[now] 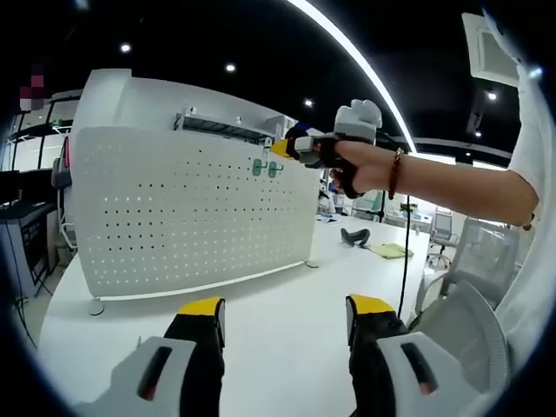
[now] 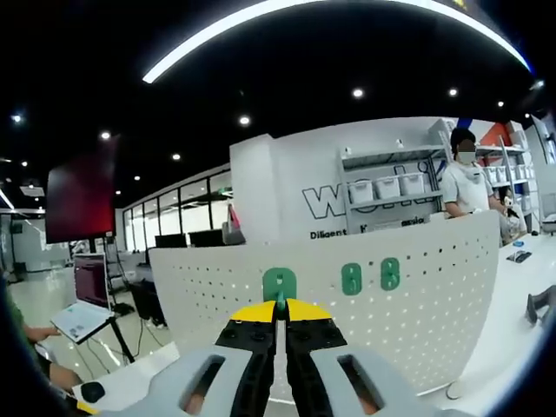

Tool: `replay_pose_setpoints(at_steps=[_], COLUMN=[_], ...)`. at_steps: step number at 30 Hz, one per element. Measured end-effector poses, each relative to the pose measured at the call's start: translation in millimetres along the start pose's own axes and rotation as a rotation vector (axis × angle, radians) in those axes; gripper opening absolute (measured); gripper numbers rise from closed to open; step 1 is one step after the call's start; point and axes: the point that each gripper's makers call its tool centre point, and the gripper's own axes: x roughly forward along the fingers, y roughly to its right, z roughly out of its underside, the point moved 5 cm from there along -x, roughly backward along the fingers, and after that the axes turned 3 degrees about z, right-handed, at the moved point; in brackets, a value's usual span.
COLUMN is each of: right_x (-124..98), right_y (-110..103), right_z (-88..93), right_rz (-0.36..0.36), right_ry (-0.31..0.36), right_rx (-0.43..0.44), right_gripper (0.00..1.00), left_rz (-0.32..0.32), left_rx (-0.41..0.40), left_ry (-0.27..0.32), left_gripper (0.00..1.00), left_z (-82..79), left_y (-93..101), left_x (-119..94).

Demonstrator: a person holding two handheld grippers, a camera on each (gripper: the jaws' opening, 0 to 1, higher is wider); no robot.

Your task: Insert the hook assembly into the mounting plate slot until the hook locks in place.

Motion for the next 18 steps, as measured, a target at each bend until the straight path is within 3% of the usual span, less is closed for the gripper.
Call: replay_pose_setpoints(at_steps=[18], right_x=[28], right_y=[3], right_z=[3.0], right_rz=[0.055], right_ry=[0.003], right_rx=[-0.031], right_gripper=[0.01], left_rz=[-0.03], left_rx=[-0.023], left_ry=[-0.014], left_gripper=[0.62], left_z=[7.5], left_y=[-19.3], left_x=[3])
